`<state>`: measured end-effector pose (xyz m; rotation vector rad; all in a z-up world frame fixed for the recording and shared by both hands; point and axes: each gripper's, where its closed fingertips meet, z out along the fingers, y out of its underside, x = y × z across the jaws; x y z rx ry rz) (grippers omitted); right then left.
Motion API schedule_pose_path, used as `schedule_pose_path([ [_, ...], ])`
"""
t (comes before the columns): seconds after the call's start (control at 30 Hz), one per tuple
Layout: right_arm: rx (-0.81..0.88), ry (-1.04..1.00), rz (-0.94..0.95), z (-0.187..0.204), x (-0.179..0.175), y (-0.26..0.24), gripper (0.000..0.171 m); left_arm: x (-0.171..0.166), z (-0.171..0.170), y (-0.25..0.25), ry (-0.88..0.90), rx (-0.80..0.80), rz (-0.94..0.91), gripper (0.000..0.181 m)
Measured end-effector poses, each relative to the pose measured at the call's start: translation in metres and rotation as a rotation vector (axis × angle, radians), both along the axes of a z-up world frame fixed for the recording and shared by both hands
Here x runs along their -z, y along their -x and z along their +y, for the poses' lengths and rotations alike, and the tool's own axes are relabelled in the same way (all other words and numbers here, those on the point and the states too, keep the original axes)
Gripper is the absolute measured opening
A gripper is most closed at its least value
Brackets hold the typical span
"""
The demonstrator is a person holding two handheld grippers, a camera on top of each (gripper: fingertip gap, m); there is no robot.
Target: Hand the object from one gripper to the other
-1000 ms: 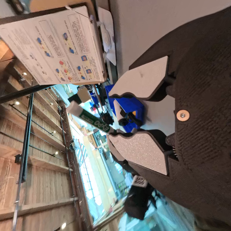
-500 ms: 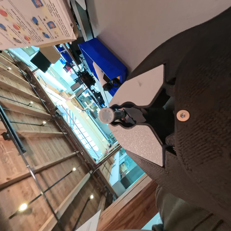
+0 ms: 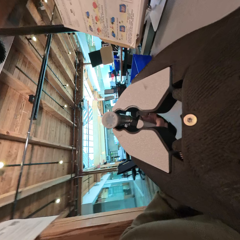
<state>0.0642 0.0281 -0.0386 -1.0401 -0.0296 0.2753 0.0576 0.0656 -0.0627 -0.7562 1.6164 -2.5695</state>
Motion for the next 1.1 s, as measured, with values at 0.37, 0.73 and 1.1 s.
schedule_pose_path([
  [0.37, 0.036, 0.143, -0.194, 0.016, 0.021, 0.016, 0.019, 0.019, -0.005, 0.012, 0.027, 0.278, 0.219, 0.024],
  [0.73, 0.758, 0.514, -0.998, 0.028, 0.061, -0.023, 0.063, 0.065, 0.025, -0.012, -0.314, 0.008, 0.363, 0.020],
  [1.1, 0.939, 0.715, -1.476, 0.046, 0.094, -0.031, 0.019, 0.071, 0.029, -0.010, -0.250, 0.060, 0.491, 0.020],
])
